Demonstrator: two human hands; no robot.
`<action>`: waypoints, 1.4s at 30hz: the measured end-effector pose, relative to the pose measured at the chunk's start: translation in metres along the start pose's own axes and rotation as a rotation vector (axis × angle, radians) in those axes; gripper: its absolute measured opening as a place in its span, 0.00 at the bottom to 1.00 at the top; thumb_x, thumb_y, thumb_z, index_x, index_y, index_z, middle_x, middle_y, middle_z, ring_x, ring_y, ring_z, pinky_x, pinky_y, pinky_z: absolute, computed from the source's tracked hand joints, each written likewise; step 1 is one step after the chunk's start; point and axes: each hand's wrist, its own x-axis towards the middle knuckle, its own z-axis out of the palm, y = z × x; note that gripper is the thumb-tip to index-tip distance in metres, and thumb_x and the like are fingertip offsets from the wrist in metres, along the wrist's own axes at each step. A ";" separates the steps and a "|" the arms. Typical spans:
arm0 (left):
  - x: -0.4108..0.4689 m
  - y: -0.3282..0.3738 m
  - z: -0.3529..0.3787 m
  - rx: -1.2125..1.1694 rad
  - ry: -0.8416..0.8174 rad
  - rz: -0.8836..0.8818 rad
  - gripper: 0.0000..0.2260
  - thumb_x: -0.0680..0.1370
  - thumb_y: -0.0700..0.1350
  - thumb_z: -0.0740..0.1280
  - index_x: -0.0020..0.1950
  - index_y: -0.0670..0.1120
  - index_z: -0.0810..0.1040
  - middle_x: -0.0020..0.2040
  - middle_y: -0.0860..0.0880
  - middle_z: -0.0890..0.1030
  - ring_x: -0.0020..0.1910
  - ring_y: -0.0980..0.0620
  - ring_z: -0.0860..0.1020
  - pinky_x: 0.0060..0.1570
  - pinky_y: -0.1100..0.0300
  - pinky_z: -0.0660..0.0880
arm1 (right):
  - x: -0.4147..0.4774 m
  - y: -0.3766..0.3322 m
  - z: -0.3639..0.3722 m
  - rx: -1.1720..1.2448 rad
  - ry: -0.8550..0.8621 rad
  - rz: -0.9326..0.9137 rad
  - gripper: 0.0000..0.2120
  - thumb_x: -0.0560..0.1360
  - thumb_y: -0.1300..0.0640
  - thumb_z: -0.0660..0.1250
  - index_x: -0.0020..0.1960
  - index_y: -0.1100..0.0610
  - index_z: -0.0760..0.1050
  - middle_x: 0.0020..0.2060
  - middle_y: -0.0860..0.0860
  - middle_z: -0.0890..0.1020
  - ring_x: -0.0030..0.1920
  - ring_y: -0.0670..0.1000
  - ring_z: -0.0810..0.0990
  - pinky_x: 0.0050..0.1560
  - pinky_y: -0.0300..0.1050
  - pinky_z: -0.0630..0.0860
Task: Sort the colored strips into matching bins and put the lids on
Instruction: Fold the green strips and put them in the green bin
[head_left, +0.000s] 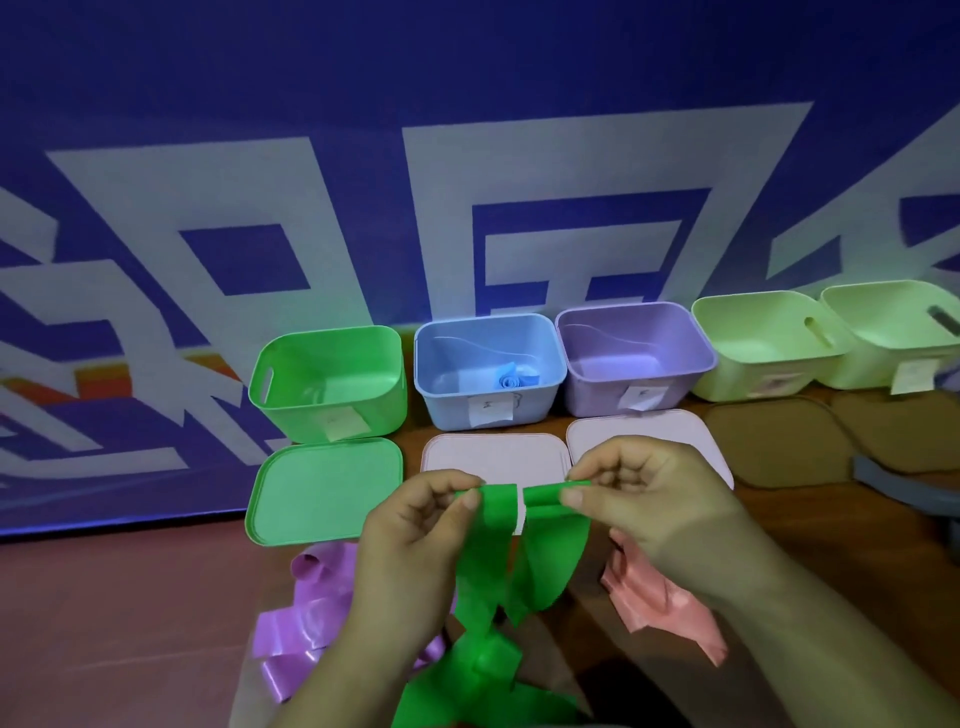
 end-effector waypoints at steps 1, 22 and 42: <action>0.000 0.002 0.003 -0.004 0.023 0.006 0.09 0.77 0.33 0.69 0.45 0.46 0.83 0.40 0.50 0.85 0.41 0.56 0.81 0.44 0.66 0.77 | 0.000 -0.003 -0.002 0.016 -0.011 0.000 0.09 0.68 0.66 0.77 0.38 0.52 0.84 0.32 0.51 0.80 0.33 0.46 0.76 0.33 0.35 0.74; -0.006 0.030 0.057 -0.250 -0.044 -0.067 0.08 0.67 0.44 0.72 0.44 0.44 0.85 0.40 0.41 0.85 0.39 0.46 0.81 0.46 0.51 0.78 | 0.006 -0.011 -0.023 0.179 0.038 0.052 0.11 0.72 0.66 0.74 0.38 0.51 0.84 0.32 0.52 0.83 0.36 0.51 0.81 0.39 0.47 0.78; -0.002 0.031 0.054 -0.109 0.154 0.066 0.07 0.70 0.30 0.73 0.43 0.41 0.83 0.33 0.50 0.81 0.32 0.58 0.78 0.36 0.66 0.77 | 0.002 0.009 -0.009 0.105 0.133 -0.033 0.16 0.67 0.66 0.78 0.42 0.46 0.81 0.36 0.48 0.81 0.37 0.47 0.80 0.39 0.39 0.79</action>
